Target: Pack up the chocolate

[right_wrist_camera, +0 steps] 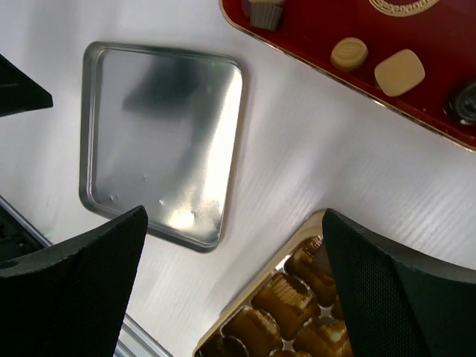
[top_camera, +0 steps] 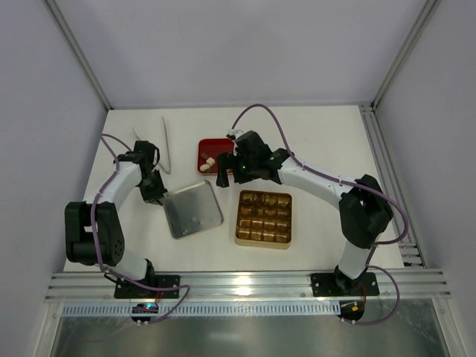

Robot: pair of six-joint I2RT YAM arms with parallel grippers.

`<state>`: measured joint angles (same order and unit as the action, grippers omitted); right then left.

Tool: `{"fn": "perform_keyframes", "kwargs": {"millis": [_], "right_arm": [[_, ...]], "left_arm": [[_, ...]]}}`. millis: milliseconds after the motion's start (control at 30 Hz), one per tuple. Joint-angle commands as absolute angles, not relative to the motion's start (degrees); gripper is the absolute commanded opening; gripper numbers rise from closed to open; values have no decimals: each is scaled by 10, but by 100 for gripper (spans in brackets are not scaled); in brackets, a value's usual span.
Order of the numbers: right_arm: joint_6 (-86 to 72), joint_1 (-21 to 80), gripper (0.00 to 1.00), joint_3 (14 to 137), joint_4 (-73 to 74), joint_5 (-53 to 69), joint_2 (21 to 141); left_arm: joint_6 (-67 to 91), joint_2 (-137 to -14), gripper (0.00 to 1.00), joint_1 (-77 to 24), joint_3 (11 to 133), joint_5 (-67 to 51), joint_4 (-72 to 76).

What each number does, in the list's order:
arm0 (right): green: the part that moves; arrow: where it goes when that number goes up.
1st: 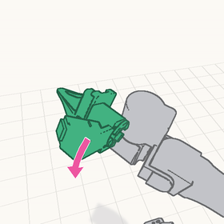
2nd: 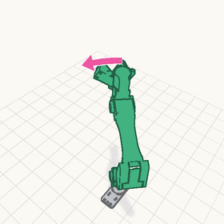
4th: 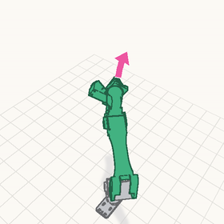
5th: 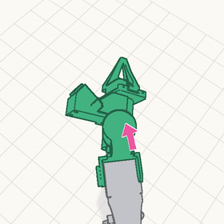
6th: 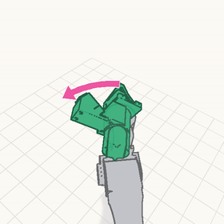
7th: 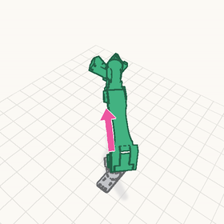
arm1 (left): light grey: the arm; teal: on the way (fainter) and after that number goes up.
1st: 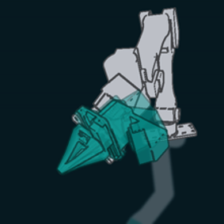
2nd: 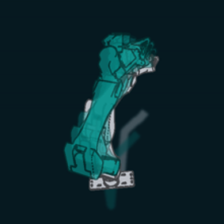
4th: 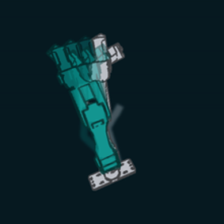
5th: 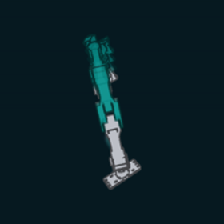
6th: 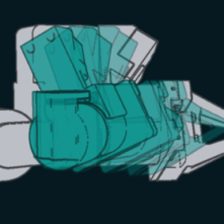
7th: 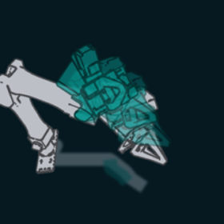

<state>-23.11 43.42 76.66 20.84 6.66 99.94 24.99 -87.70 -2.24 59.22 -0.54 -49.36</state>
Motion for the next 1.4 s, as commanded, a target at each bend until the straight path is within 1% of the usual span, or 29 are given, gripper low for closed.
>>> {"fn": "perform_keyframes", "kwargs": {"millis": [0,67,167,200,267,300,367,467,567,767,933,1067,1167,1367], "right_arm": [[-210,446,99,830,228,87,1026],[-212,447,98,847,235,86,1041],[-214,448,98,856,233,85,1055],[-217,448,98,859,234,84,1058],[-219,449,98,867,234,87,1068],[-220,449,97,871,236,88,1077],[-221,450,97,879,237,89,1085],[-221,451,97,883,236,91,1096],[-221,451,96,887,236,91,1105],[-215,451,96,889,236,92,1109],[-212,451,96,889,236,88,1110],[-214,451,96,889,233,90,1112],[-214,451,96,890,231,95,1114],[-214,451,96,891,225,102,1121]], "left_arm": [[240,-852,0,-24,609,-17,-514],[237,-854,0,-24,607,-16,-515],[239,-855,11,-24,599,-28,-503],[241,-855,21,-24,596,-31,-497],[243,-860,25,-25,592,-33,-478],[245,-871,30,-26,592,-37,-473],[250,-884,30,-30,591,-40,-458],[252,-911,27,-31,591,-34,-440],[251,-940,20,-30,583,-29,-418],[255,-949,20,-31,569,-27,-397],[252,-926,26,-30,574,-34,-395],[248,-900,32,-30,578,-14,-407],[243,-889,35,-30,577,7,-419],[245,-895,34,-30,549,29,-419]]}}
